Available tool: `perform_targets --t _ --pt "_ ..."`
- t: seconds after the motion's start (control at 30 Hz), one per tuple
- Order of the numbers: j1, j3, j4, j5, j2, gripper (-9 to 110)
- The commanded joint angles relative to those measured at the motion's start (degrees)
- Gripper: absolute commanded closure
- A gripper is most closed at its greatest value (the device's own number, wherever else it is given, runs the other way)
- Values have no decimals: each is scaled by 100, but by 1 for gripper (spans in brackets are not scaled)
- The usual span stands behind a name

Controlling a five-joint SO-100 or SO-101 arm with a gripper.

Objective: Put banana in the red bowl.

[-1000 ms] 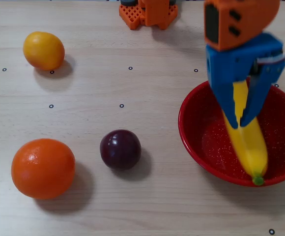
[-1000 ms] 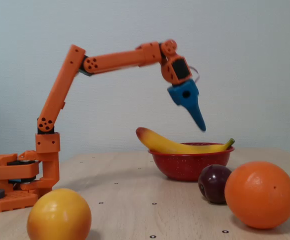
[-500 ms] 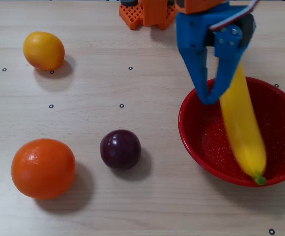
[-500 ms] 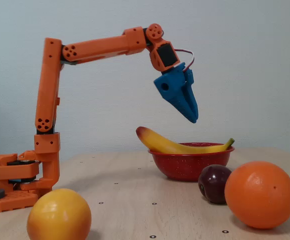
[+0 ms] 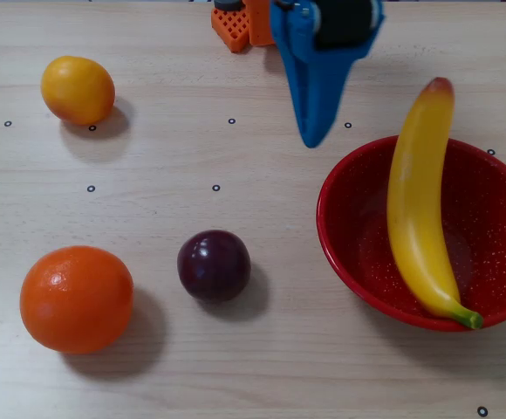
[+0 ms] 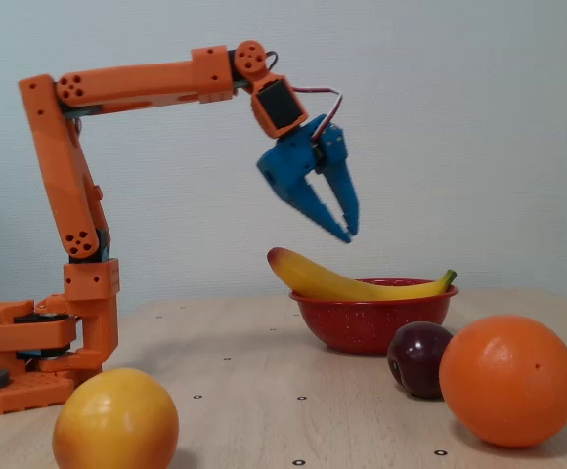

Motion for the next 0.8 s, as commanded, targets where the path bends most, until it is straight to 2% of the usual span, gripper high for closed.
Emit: perform_targets --t 0.0,0.4,0.77 --pt "141 229 -193 167 861 102" --pt "229 3445 -1178 70 2760 102" --pt "290 5476 -1204 62 4377 102"
